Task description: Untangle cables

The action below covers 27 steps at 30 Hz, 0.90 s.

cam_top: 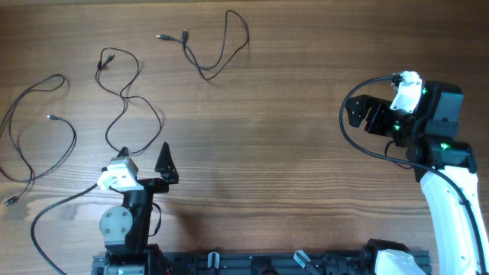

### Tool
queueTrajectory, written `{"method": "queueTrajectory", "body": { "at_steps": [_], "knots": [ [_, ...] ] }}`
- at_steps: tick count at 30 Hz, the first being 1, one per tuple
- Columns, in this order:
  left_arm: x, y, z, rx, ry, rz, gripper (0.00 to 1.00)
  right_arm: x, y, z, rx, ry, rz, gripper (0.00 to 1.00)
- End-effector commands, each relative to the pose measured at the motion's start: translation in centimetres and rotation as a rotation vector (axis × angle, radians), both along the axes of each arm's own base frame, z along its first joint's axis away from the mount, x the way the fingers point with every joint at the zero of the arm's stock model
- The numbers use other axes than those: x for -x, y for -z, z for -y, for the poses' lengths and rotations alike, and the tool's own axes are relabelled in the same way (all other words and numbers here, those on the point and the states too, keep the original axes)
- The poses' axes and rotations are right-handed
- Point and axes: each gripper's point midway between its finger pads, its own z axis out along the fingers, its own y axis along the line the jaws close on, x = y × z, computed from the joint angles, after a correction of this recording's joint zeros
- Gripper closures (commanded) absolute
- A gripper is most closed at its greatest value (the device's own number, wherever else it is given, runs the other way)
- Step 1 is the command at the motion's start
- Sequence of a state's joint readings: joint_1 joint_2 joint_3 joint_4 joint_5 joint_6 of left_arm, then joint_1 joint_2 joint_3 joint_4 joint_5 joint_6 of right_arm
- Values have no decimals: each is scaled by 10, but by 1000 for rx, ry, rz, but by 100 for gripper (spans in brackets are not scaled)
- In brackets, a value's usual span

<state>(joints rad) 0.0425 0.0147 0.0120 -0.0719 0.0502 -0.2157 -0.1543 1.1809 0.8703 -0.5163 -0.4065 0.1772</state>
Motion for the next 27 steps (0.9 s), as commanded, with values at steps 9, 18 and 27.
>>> {"method": "queueTrajectory", "body": {
  "at_steps": [9, 18, 27],
  "knots": [
    [0, 2, -1, 3, -4, 1, 0, -2, 0, 2, 24, -5, 5, 0],
    [0, 2, -1, 3, -4, 1, 0, -1, 6, 20, 110, 69, -18, 0],
    [0, 2, -1, 3, -4, 1, 0, 2, -31, -1, 81, -6, 393, 0]
  ]
}}
